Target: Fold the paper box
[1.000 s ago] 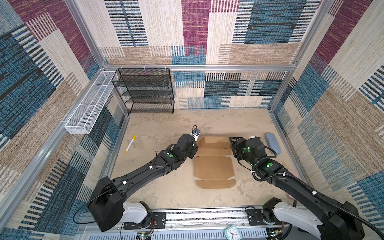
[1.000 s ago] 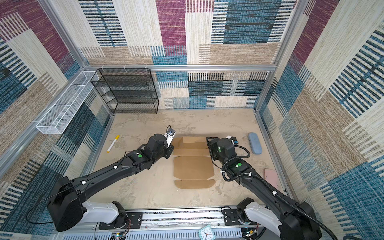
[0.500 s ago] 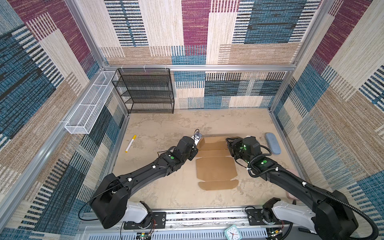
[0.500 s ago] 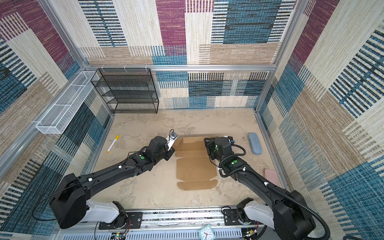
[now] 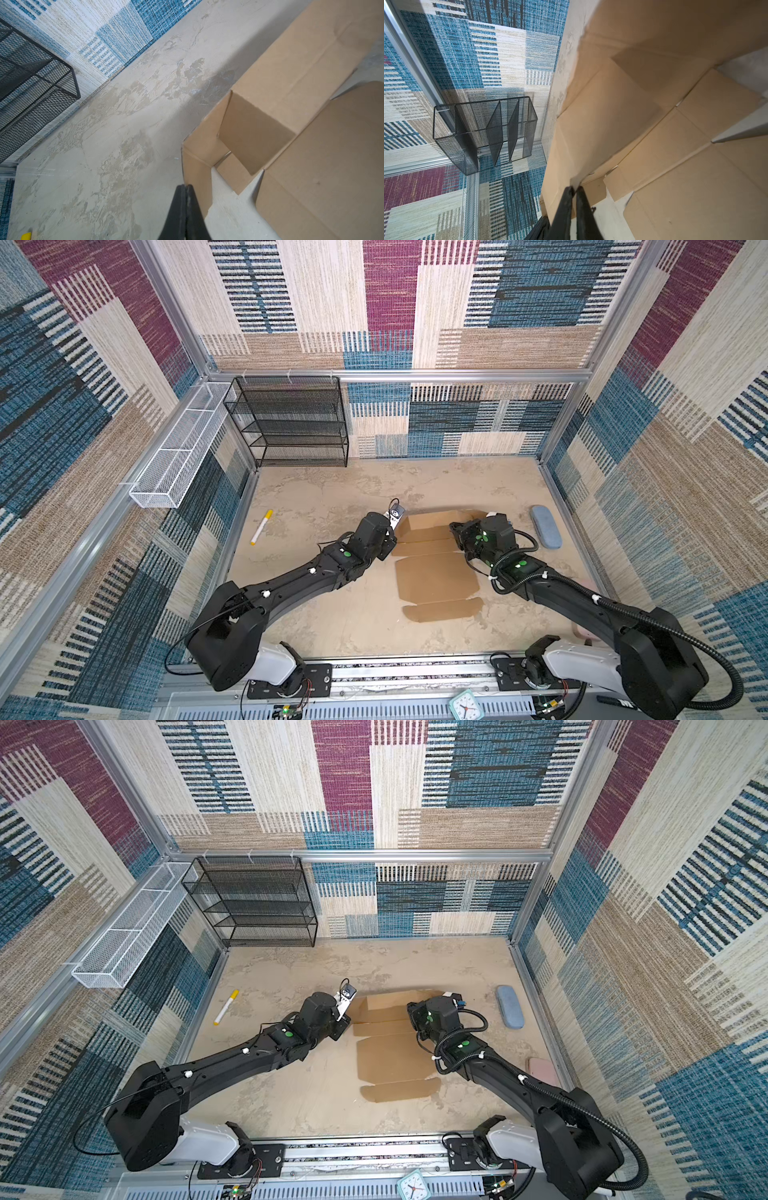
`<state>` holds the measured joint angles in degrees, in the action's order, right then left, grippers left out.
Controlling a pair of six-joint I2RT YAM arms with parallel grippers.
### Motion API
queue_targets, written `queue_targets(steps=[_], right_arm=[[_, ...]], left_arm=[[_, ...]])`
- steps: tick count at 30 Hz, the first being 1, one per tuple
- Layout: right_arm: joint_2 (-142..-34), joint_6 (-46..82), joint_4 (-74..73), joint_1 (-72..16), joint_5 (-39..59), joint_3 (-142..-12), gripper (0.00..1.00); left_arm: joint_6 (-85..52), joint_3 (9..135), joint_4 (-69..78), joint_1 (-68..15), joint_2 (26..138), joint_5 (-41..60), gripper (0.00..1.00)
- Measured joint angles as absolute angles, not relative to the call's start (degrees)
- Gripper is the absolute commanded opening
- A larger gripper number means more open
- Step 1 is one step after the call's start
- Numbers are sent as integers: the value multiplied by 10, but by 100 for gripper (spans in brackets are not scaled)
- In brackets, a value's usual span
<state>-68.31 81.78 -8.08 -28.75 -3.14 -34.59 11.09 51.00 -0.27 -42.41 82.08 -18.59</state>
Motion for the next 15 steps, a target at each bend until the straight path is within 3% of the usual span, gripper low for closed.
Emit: queue_targets(steps=[8,12,15], right_arm=[[-683,800,-127,-288,-56,-322,34],[-692,792,-159,-288,-62,-318,34],[-704,787,-182,-286,-66,-317,28]], left_arm=[[111,511,1,-420,821,-170,0],[110,510,2,-419,821,-161,0],[110,510,2,-419,822,-158,0]])
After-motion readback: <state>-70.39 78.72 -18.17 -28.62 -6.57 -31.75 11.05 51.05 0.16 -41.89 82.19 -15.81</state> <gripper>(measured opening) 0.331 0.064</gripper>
